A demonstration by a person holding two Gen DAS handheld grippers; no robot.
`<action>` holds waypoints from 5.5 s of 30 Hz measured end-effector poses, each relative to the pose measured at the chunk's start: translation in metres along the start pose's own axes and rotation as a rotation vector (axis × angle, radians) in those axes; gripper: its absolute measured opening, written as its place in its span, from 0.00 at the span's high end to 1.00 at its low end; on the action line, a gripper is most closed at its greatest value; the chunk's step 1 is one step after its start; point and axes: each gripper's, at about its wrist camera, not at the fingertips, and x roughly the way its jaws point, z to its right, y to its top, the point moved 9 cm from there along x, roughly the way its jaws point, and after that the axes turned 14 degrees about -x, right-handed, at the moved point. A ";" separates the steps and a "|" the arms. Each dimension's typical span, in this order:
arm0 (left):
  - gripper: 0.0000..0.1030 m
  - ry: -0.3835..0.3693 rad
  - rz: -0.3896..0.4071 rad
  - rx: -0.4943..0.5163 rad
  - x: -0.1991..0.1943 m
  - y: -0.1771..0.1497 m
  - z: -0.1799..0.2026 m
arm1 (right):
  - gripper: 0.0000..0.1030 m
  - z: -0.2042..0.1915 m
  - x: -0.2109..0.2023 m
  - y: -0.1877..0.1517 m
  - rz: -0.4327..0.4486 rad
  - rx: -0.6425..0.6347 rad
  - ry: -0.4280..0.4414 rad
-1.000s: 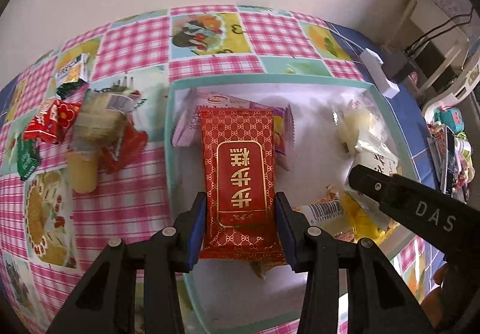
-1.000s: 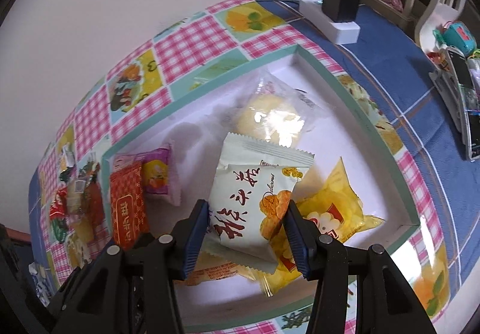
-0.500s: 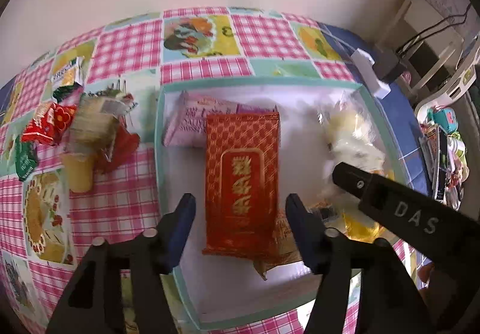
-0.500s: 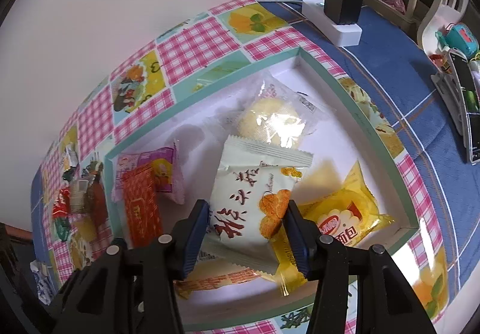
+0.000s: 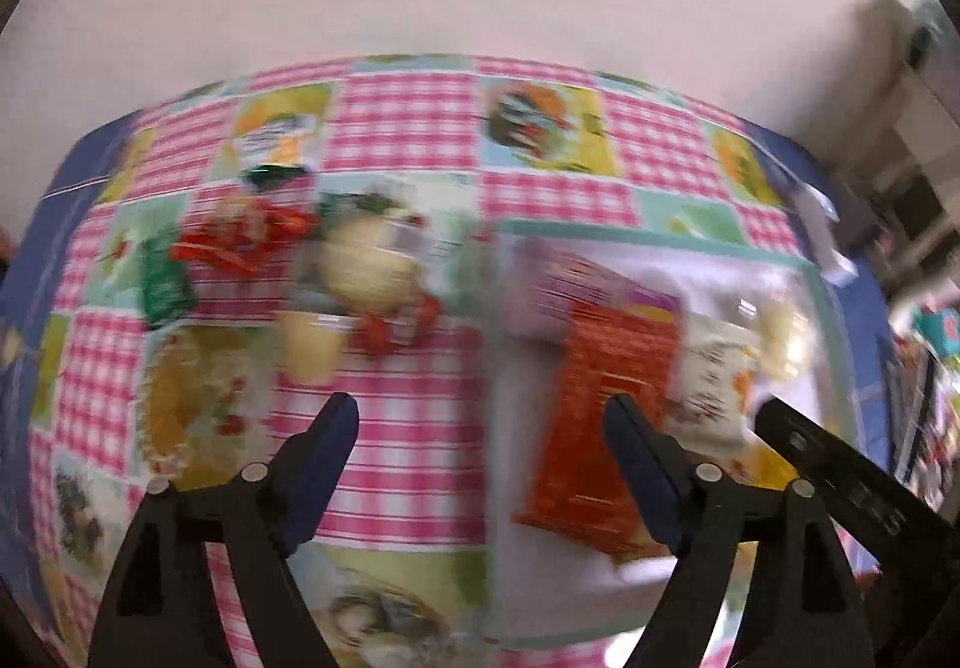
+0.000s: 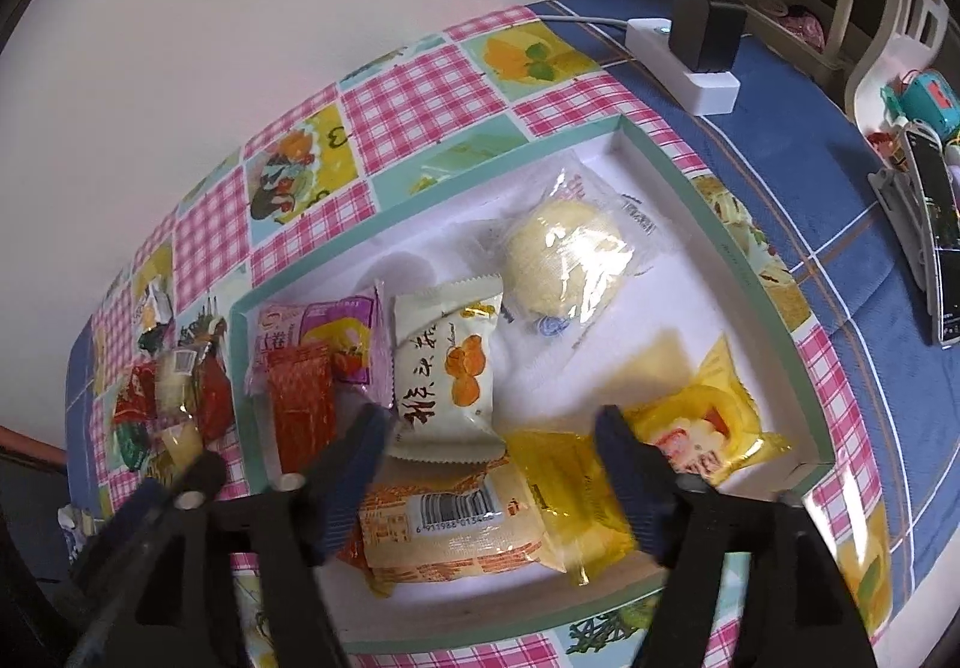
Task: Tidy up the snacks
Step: 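Open the right tool to drop the white bag in the tray while the left tool drops the red packet, then move the left tool to the green packet while the right tool reaches the clear-wrapped biscuit, then grasp the green packet with the left tool while the right tool grasps the clear-wrapped biscuit, then carry the green packet over the tray with the left tool while the right tool carries the biscuit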
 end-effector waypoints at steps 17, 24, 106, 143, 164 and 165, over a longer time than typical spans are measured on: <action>0.01 0.175 0.126 -0.167 -0.017 0.036 -0.101 | 0.00 -0.049 -0.006 0.002 0.054 -0.138 0.036; 0.01 0.173 0.147 -0.221 -0.030 0.042 -0.136 | 0.00 -0.070 -0.011 0.004 0.070 -0.185 0.059; 0.60 0.086 0.026 -0.430 0.083 0.113 -0.222 | 0.43 -0.231 0.078 0.055 0.005 -0.380 0.095; 0.60 -0.043 0.080 -0.269 -0.043 0.044 -0.134 | 0.43 -0.121 -0.019 -0.017 -0.004 -0.205 0.099; 0.60 -0.181 -0.023 0.182 -0.016 -0.028 0.072 | 0.42 0.039 -0.018 0.007 0.038 0.150 -0.022; 0.60 -0.184 -0.025 0.191 -0.014 -0.030 0.076 | 0.42 0.044 -0.018 0.008 0.045 0.164 -0.025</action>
